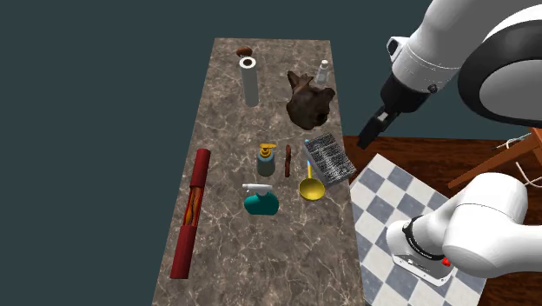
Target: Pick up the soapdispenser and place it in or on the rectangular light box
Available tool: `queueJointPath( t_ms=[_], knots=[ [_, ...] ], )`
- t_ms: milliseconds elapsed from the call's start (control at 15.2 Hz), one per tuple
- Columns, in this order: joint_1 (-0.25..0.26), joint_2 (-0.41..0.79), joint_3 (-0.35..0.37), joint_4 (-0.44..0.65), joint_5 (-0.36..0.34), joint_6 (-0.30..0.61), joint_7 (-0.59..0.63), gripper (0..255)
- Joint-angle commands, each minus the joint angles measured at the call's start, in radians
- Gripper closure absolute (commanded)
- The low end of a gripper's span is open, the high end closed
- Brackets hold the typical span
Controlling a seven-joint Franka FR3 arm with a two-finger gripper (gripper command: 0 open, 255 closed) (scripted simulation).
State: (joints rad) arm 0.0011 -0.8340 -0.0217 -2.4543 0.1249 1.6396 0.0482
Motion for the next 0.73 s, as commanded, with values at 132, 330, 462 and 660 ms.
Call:
queueJointPath(
  t_ms=[132,330,462,660],
  knots=[
    [-0.001,0.005,0.047,-0.048,0.022,0.089,0.059,0],
    [-0.002,0.034,0.119,-0.105,0.051,0.226,0.148,0],
    [-0.005,0.067,0.169,-0.133,0.067,0.321,0.208,0],
    [-0.015,0.136,0.248,-0.158,0.081,0.464,0.303,0]
  ],
)
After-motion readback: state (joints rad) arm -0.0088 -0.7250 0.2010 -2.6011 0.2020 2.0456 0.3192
